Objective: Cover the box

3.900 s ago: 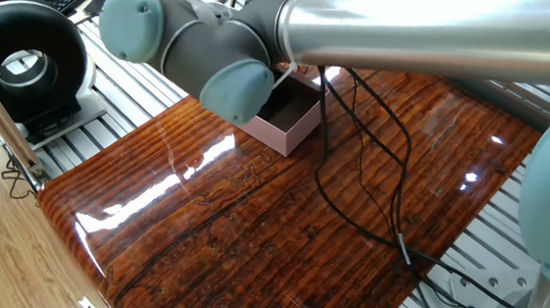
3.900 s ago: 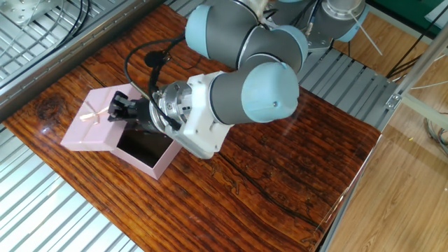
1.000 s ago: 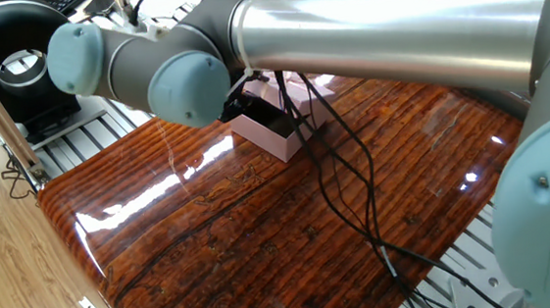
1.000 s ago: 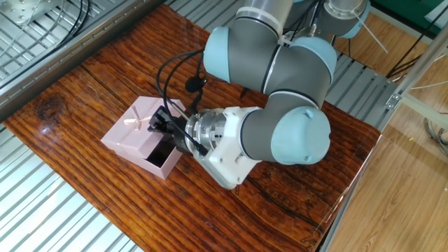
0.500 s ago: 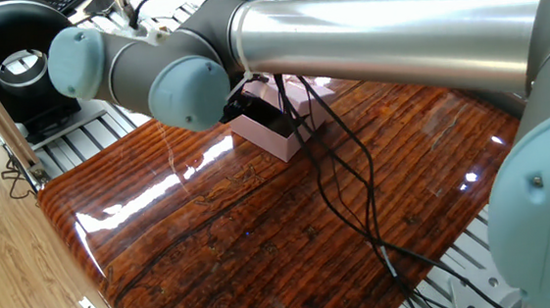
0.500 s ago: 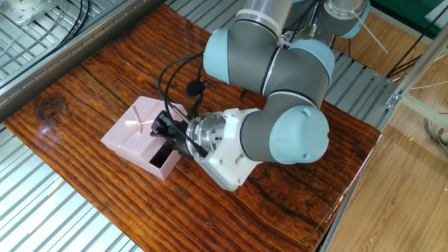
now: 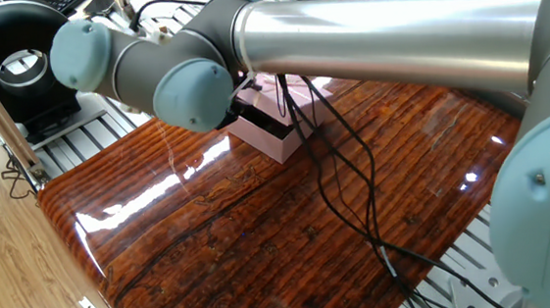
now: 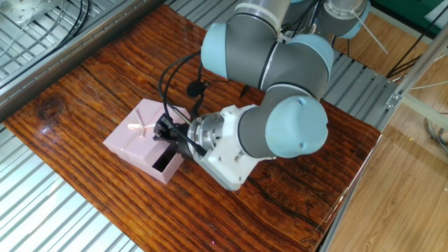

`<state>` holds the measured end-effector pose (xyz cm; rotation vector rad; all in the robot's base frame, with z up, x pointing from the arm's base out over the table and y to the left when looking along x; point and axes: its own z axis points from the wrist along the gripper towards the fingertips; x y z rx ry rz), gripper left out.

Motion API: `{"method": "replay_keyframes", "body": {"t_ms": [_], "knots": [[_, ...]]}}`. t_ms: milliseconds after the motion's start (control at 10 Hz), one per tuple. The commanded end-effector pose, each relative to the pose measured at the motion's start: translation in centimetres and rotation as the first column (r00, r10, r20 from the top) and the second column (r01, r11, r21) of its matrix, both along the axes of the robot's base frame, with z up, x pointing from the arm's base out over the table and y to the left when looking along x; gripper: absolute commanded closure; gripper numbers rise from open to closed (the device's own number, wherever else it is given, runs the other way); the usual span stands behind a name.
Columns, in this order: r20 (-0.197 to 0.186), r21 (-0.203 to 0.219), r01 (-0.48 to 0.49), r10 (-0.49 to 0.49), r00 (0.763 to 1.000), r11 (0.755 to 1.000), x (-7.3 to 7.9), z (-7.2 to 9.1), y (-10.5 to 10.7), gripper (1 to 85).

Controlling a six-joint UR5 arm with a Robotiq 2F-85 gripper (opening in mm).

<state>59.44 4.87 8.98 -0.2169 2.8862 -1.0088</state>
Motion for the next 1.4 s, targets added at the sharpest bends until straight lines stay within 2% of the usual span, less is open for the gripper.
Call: {"method": "replay_keyframes", "body": {"t_ms": [0, 100, 300, 400, 600, 1000, 1100, 1200, 1300], "knots": [[0.013, 0.100, -0.012, 0.010, 1.000, 0.995, 0.6, -0.9, 2.0, 28.3], [0.022, 0.117, -0.018, 0.016, 1.000, 0.993, 0.9, -1.1, 2.4, 23.0], [0.048, 0.168, -0.047, 0.039, 0.998, 0.985, 1.7, -1.4, 3.5, 3.0], [0.062, 0.187, -0.061, 0.050, 0.997, 0.980, 2.1, -1.2, 4.0, 0.7], [0.078, 0.208, -0.078, 0.063, 0.995, 0.975, 2.6, -0.5, 4.7, 0.7], [0.049, 0.223, -0.065, 0.056, 0.997, 0.973, 2.0, 0.0, 5.6, 0.7], [0.051, 0.235, -0.077, 0.067, 0.996, 0.969, 2.0, 0.5, 5.9, 0.7], [0.074, 0.223, -0.132, 0.118, 0.990, 0.966, 2.8, 1.5, 5.5, 2.3], [0.052, 0.199, -0.139, 0.131, 0.990, 0.970, 2.3, 2.6, 4.7, 17.0]]}}
